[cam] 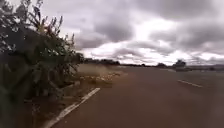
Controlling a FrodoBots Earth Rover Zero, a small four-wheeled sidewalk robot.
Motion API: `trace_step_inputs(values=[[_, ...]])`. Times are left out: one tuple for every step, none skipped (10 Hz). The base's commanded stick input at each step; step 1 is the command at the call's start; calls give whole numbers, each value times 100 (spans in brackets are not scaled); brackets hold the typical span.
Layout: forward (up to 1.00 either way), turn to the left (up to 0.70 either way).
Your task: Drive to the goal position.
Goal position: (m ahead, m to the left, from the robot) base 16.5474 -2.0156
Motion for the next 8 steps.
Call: trace_step_inputs(values=[[85,-30],[85,-30],[85,-23],[85,-5],[85,4],[85,4],[85,-6],[85,-24]])
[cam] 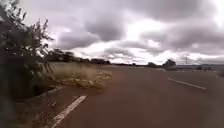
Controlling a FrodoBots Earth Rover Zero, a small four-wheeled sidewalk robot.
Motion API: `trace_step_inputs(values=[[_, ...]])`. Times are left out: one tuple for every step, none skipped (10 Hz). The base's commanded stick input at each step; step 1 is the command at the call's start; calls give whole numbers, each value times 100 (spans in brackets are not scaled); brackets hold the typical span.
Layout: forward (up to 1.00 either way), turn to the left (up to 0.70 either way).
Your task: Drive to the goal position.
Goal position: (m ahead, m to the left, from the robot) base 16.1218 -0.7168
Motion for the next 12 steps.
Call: trace_step_inputs(values=[[85,-30],[85,-30],[85,-30],[85,-30],[85,-30],[85,-30],[85,4],[85,4],[85,4],[85,4],[85,4],[85,4]])
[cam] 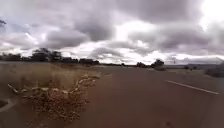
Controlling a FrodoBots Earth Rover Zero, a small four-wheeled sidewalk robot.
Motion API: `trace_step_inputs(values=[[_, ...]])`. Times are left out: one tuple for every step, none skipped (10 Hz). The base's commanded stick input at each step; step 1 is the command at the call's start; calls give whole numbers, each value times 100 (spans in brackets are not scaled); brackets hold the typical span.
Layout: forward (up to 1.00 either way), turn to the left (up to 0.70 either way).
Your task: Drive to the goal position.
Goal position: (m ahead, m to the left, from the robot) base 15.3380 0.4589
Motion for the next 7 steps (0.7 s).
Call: trace_step_inputs(values=[[85,4],[85,4],[85,4],[85,4],[85,4],[85,20],[85,36]])
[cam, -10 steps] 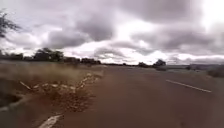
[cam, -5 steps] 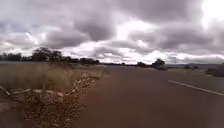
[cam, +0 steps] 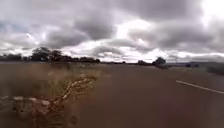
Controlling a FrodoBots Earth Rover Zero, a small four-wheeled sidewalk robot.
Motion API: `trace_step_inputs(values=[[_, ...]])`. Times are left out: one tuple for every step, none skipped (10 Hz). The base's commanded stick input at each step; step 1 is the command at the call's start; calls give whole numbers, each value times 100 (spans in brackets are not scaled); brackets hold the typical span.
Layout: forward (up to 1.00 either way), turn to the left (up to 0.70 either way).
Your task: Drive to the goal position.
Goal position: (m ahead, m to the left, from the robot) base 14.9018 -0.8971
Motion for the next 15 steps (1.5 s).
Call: trace_step_inputs(values=[[85,33],[85,26],[85,20],[85,14],[85,7],[85,4],[85,4],[85,4],[85,4],[85,4],[85,4],[85,4],[85,4],[85,4],[85,4]])
